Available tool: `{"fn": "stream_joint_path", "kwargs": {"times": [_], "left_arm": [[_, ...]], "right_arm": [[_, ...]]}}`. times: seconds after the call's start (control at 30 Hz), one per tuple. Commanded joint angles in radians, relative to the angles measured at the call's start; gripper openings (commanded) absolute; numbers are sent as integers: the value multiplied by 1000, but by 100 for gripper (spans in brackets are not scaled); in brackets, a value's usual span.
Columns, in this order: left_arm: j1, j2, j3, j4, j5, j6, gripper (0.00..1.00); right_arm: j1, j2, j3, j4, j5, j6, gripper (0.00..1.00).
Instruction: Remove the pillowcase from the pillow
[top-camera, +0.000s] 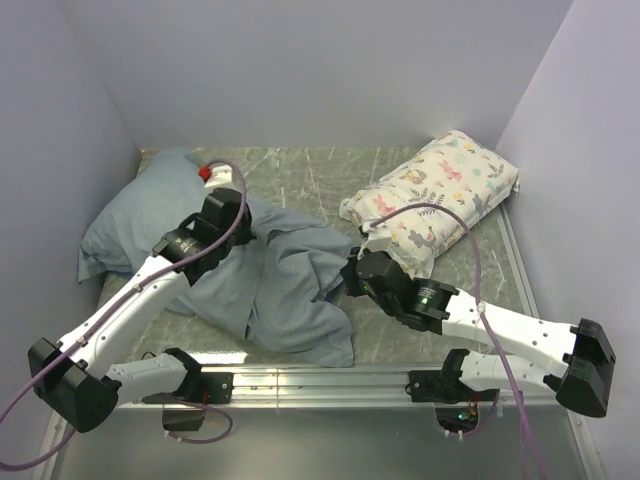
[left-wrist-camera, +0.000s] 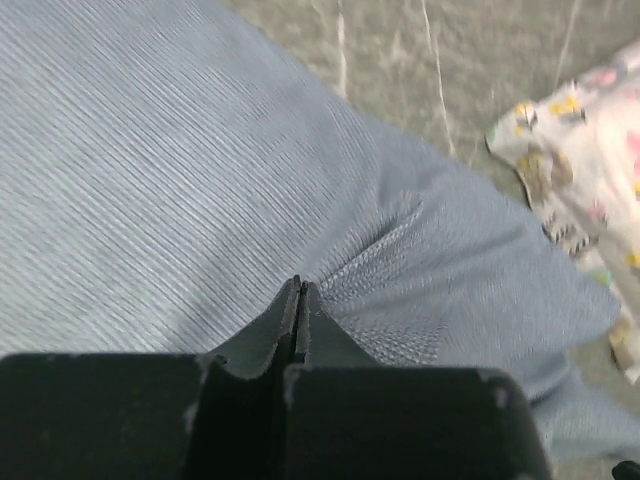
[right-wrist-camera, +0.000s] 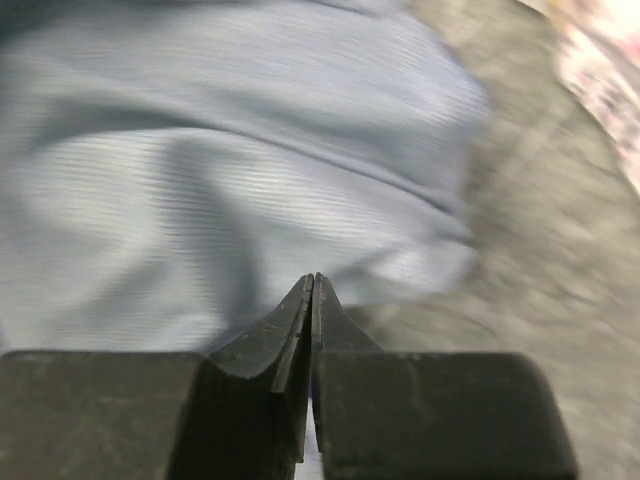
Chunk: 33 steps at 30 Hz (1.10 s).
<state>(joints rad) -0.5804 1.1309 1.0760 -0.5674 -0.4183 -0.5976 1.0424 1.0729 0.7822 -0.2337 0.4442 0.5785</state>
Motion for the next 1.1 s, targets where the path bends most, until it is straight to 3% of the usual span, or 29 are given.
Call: {"fn": "stream_joint_path", "kwargs": {"times": [0.0,0.03,0.07,0.2,0.33,0.43,0.53,0.57,0.6,0.67,0.73,0.9,1.0,1.07], "left_arm": [[65,-16,71,0,-42,21,1],[85,-13,76,3,-34,24,0],[91,-11,82,3,-25,27,0],[99,13,78,-9,-40,38,1],[183,3,55,17,45,33,0],[183,-13,59,26,94,39,0],[183,-62,38,49,171,44,33],[183,-78,24,60,214,47,59],[183,-106,19,63,242,51,69],[180,-128,12,52,291,58,82],[175,-137,4,43,311,61,87],[128,-128,-40,44,392,76,86],[87,-83,-53,38,353,64,77],[77,-59,-59,41,340,55,64]], "right_arm": [[-79,-45,-72,-16,-7,32,6],[-81,-51,-80,-3,-50,23,9],[-81,-63,-77,19,-62,14,20],[-42,-38,30,27,-87,-14,47],[13,44,140,23,-87,-52,59],[36,125,215,22,-70,-71,65],[57,208,281,28,-62,-95,67],[61,228,298,30,-61,-100,67],[65,263,325,34,-62,-106,67],[70,306,363,40,-65,-117,66],[77,331,387,40,-67,-126,66],[99,404,451,28,-62,-140,66],[105,436,471,16,-47,-135,66],[105,447,476,13,-38,-134,64]]}}
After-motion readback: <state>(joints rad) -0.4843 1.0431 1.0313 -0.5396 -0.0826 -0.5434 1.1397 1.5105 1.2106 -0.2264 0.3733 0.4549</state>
